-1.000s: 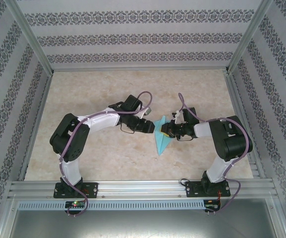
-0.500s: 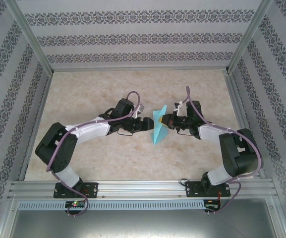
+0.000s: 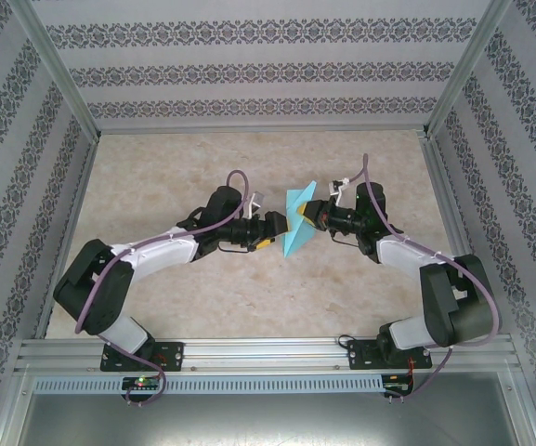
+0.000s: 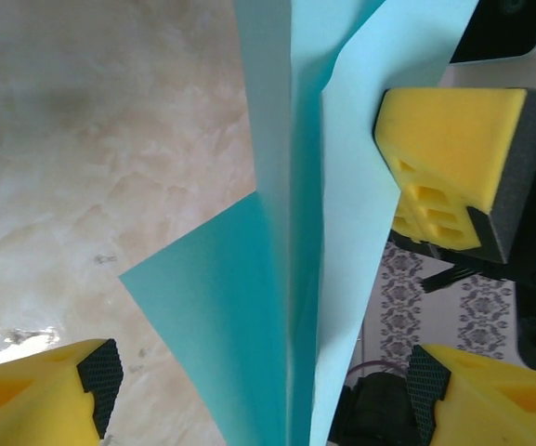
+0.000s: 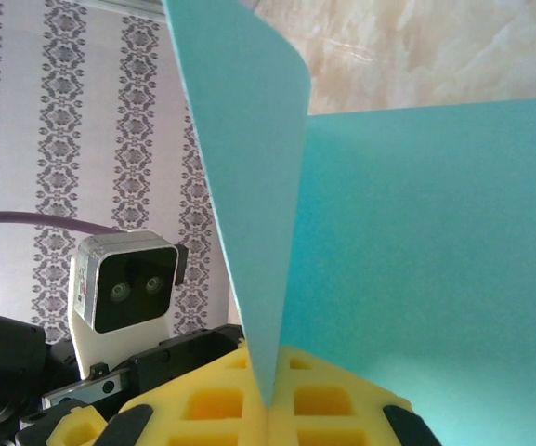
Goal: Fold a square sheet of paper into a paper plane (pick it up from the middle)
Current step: Turn over the paper at the center of the table.
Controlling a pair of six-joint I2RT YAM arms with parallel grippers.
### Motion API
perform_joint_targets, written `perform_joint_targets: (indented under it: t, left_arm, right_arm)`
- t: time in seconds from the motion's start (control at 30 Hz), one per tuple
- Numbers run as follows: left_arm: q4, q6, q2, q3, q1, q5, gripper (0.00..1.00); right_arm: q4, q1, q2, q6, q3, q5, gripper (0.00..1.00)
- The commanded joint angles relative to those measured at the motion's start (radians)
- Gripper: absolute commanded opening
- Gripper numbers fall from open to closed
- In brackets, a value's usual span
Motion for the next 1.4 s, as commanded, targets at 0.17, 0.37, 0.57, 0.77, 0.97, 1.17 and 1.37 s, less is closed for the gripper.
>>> perform_joint_targets:
  t: [0.17, 0.37, 0.57, 0.77, 0.97, 1.17, 1.37]
  left_arm:
    - [0.162, -0.128, 0.011, -0.019, -0.045, 0.002, 0.82]
    - [0.22, -0.155, 0.033, -0.009, -0.053, 0.023, 0.79]
    - [0.167, -0.117, 0.039, -0.01, -0.054, 0.001, 0.79]
    - [0.226, -0.133, 0.047, -0.011, -0.054, 0.012, 0.8]
    - [0.194, -0.11, 0.037, 0.037, -0.054, 0.027, 0.68]
    - [0.186, -0.095, 0.028, 0.038, -0.049, 0.026, 0.58]
    - [0.182, -0.085, 0.019, 0.049, -0.05, 0.042, 0.53]
  right_arm:
    - [0.13, 0.021, -0.029, 0.088, 0.01, -0.011, 0.0]
    - [0.147, 0.024, -0.04, 0.103, 0.007, -0.009, 0.0]
    - [0.153, 0.018, -0.07, 0.112, -0.003, -0.007, 0.0]
    - [0.141, 0.014, -0.097, 0.119, -0.007, -0.011, 0.0]
    - [0.136, 0.014, -0.097, 0.116, -0.021, -0.008, 0.0]
    - [0.14, 0.012, -0.087, 0.113, -0.034, -0.006, 0.0]
    - [0.141, -0.006, -0.08, 0.112, -0.043, -0.008, 0.0]
